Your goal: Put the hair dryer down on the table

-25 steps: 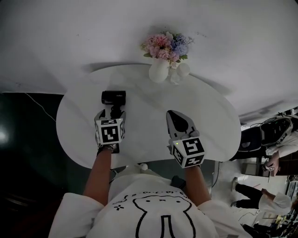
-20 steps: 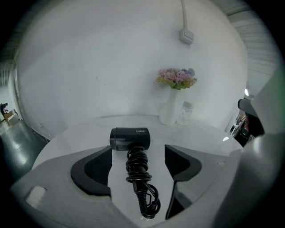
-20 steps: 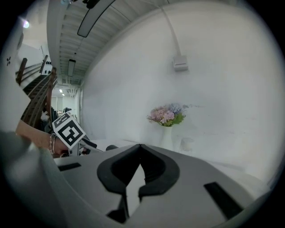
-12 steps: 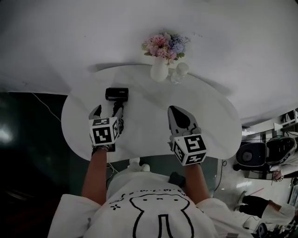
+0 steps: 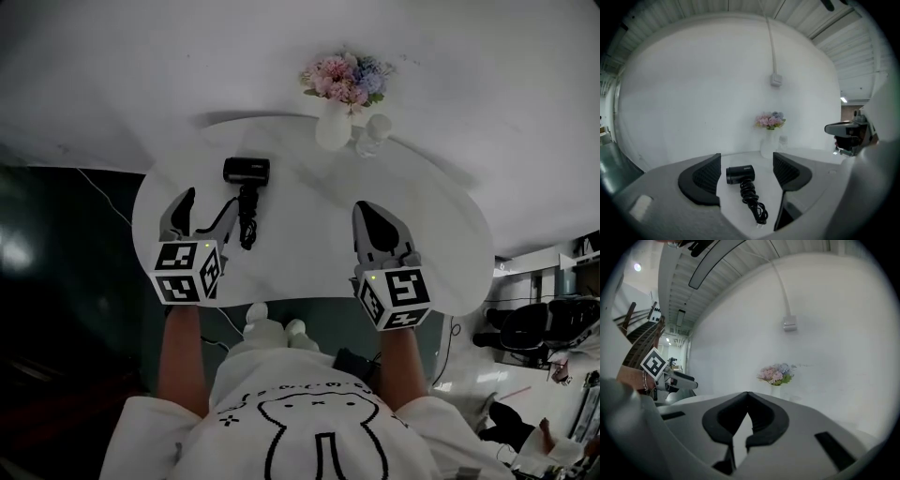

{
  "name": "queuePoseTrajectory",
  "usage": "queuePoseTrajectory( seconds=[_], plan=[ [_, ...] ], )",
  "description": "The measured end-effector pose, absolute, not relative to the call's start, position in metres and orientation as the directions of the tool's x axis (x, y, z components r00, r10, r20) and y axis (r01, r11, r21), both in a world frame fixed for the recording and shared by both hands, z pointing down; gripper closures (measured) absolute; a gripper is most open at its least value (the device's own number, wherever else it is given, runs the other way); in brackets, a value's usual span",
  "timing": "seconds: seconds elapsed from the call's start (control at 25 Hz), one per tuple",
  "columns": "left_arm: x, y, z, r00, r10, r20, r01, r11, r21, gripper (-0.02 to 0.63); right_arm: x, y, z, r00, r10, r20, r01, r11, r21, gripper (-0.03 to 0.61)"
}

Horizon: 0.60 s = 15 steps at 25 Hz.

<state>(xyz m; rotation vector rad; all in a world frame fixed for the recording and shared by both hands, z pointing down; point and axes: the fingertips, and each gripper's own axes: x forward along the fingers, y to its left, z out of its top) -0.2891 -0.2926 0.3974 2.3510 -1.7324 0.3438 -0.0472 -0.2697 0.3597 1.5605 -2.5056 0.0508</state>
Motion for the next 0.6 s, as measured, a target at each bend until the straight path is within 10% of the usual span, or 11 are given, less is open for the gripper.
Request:
queuePoseTrajectory(
  seconds=[0.2,0.32,0.6],
  plan=[
    [-0.298,-0.289,0.367,0.295,-0.933,0.205,-0.953,-0.303,-0.007,0.287,-0.053,-0.270,0.347,-0.426,-0.892,0.150,-0.893,0.441,0.088,0.578],
    [-0.320,-0.288,0.348,0.210,-0.969,0.129,-0.972,-0.221,-0.082,0.591,-0.060,-0.269,0.338,-0.419,-0.898,0.130,-0.895,0.433,0.104,0.578],
    [-0.342,-0.292,0.305,0.278,-0.961,0.009,-0.952,-0.276,-0.128,0.597,-0.073,-0.271,0.312,-0.361,-0.930,0.069,-0.921,0.367,0.132,0.578]
  ],
)
